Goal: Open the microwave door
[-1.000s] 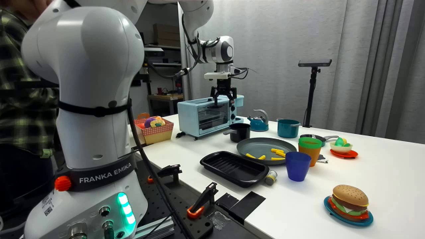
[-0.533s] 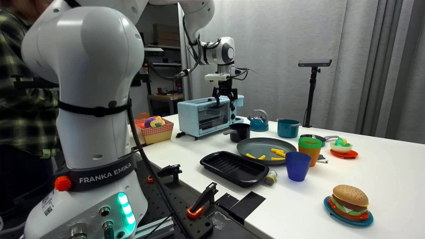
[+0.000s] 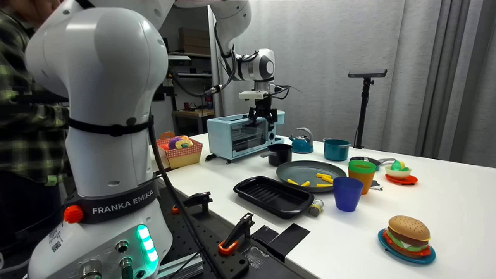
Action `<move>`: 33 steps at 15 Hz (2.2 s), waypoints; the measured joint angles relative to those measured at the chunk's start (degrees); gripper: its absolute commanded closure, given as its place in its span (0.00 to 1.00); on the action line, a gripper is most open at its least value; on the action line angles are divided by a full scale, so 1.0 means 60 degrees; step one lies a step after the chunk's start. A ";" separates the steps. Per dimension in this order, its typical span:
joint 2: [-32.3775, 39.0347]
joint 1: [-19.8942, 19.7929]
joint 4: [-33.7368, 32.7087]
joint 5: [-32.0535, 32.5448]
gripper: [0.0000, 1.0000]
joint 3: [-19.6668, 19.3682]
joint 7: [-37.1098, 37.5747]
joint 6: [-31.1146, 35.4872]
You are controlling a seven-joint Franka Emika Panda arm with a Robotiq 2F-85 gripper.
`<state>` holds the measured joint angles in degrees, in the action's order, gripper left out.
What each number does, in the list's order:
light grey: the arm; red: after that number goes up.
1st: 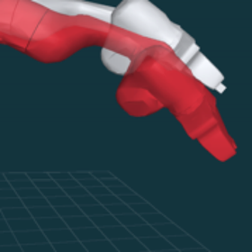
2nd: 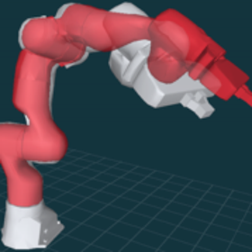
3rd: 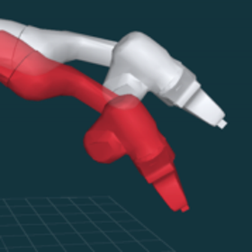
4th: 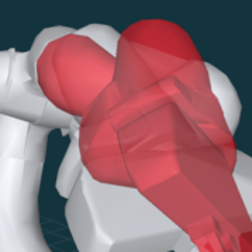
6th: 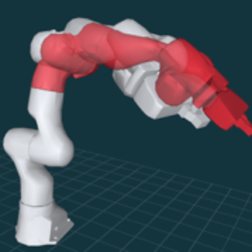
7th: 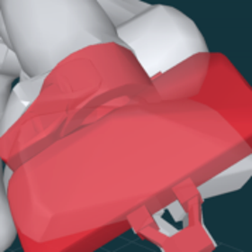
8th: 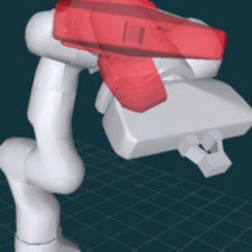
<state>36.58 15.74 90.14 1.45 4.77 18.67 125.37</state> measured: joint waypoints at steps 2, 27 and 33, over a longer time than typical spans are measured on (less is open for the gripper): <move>-0.0006 0.0000 0.0013 0.0000 0.00 -0.0022 0.0031 0.0000; -0.0179 -0.0403 0.0763 -0.0001 0.00 -0.0497 0.0087 0.0190; -0.0173 -0.0480 0.0926 -0.0001 0.00 -0.0522 0.0087 0.0370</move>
<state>35.54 12.86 95.69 1.45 1.64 19.20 127.60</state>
